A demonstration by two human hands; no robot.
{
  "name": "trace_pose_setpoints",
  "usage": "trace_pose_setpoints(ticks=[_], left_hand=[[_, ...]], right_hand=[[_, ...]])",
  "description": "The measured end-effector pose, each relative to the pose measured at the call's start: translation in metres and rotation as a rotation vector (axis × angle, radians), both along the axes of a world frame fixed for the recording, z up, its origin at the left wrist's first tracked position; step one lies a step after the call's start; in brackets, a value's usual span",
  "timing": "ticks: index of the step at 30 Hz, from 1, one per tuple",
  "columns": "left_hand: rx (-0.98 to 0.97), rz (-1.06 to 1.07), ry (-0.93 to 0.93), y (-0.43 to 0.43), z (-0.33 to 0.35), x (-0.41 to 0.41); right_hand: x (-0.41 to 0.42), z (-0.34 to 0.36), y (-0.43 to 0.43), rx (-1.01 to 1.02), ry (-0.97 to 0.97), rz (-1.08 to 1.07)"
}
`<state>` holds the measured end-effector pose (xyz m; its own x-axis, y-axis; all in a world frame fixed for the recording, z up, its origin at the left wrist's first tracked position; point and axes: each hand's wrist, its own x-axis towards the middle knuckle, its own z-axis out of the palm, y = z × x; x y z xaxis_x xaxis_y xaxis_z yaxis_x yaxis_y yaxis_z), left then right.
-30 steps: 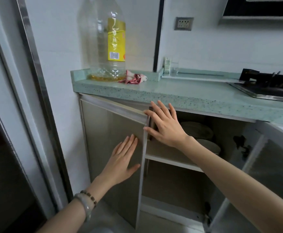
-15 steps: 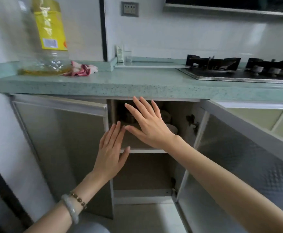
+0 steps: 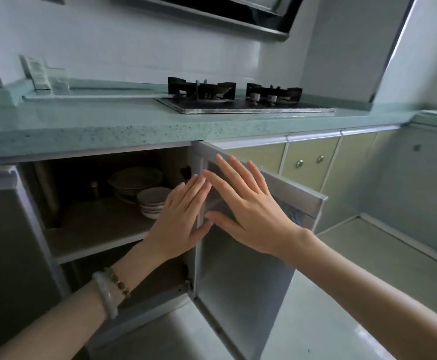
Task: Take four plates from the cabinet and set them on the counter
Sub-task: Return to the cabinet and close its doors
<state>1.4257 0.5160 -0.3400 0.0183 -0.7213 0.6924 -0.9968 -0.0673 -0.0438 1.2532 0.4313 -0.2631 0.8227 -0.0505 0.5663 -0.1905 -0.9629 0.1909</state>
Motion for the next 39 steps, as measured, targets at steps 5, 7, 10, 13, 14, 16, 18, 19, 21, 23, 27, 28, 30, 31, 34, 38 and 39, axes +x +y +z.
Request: trace_pose_setpoints(ticks=[5,7,10,13,14,16,18,19,21,23,27,28,30,31,34,38,39], left_hand=[[-0.01,-0.226,-0.143,-0.028,0.024,-0.037],[-0.012,-0.269,-0.194,-0.038,0.032,-0.05],[-0.001,-0.274,-0.253,-0.051,0.043,-0.063],[-0.004,-0.29,-0.312,-0.061,0.053,-0.071],[-0.001,-0.3,-0.326,-0.063,0.055,-0.074],[0.012,-0.305,-0.344,-0.068,0.058,-0.08],[0.016,-0.3,-0.356,-0.07,0.059,-0.082],[0.007,-0.299,-0.362,-0.071,0.059,-0.084],[-0.015,-0.304,-0.37,-0.073,0.059,-0.086],[-0.033,-0.325,-0.358,-0.076,0.059,-0.088],[-0.021,-0.316,-0.345,-0.082,0.058,-0.092],[-0.014,-0.313,-0.344,-0.083,0.058,-0.093],[0.007,-0.305,-0.343,-0.083,0.057,-0.094],[0.016,-0.303,-0.342,-0.083,0.057,-0.095],[0.032,-0.292,-0.372,-0.079,0.055,-0.092],[0.047,-0.299,-0.362,-0.072,0.052,-0.089],[0.044,-0.31,-0.348,-0.072,0.052,-0.089]], right_hand=[[-0.053,0.006,-0.006,-0.154,-0.011,-0.091],[-0.074,0.006,-0.012,-0.186,-0.016,-0.134],[-0.102,0.001,-0.025,-0.219,-0.018,-0.195],[-0.122,-0.002,-0.037,-0.23,-0.011,-0.264],[-0.127,-0.002,-0.04,-0.226,-0.007,-0.282],[-0.135,-0.002,-0.045,-0.22,-0.008,-0.306],[-0.14,-0.002,-0.046,-0.21,-0.018,-0.316],[-0.142,-0.002,-0.046,-0.202,-0.022,-0.318],[-0.145,-0.001,-0.046,-0.184,-0.02,-0.324],[-0.146,-0.001,-0.045,-0.169,-0.014,-0.327],[-0.149,-0.002,-0.046,-0.122,0.002,-0.329],[-0.15,-0.002,-0.046,-0.113,0.01,-0.331],[-0.149,-0.003,-0.047,-0.092,0.026,-0.322],[-0.148,-0.004,-0.047,-0.078,0.034,-0.317],[-0.143,-0.004,-0.047,-0.037,0.055,-0.286],[-0.137,-0.002,-0.041,0.064,-0.022,-0.187],[-0.136,-0.002,-0.039,0.064,-0.039,-0.171]])
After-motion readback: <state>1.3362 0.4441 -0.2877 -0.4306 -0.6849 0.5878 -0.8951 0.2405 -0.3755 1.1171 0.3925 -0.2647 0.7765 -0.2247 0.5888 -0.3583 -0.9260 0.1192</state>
